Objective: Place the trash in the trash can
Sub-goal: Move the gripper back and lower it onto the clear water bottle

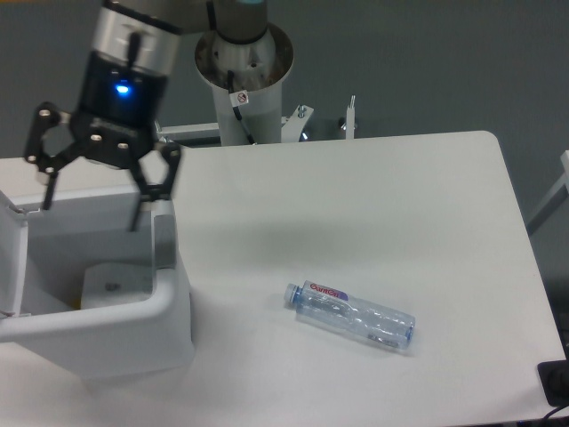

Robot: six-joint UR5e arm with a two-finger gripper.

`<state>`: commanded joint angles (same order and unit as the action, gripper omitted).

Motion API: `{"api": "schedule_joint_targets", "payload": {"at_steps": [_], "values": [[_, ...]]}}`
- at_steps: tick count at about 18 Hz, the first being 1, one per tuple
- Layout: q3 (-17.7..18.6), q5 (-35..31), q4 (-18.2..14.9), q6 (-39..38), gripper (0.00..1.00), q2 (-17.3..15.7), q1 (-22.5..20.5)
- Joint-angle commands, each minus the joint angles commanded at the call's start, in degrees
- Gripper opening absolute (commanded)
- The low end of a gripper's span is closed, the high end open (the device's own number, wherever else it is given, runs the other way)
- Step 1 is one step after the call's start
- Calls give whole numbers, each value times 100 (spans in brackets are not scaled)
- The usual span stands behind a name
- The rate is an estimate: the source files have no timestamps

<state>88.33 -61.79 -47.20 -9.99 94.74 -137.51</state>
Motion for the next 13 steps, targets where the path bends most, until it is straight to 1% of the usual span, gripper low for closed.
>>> {"api": "schedule_joint_targets", "payload": {"at_steps": [2,3,4,5,6,7,9,10,11,13], "values": [[70,-122,-35,-362,100,175,-520],[140,-280,-35,-398,100,298,-722],[193,-508,-35,-407,100,465,-837],[211,-797,-35,-433,100,658,-873],[229,-1252,-35,-460,100,877,-1004],[264,-1440,-35,-529,100,1010,-1066],[325,-1721,-44,-644,100,1274,-1146],[482,-1905,-1,-610,100,1362,-1137],[553,-2047,26,-601,100,1476,-1129],[502,-2127,35,-592,100,1818,-1129]]}}
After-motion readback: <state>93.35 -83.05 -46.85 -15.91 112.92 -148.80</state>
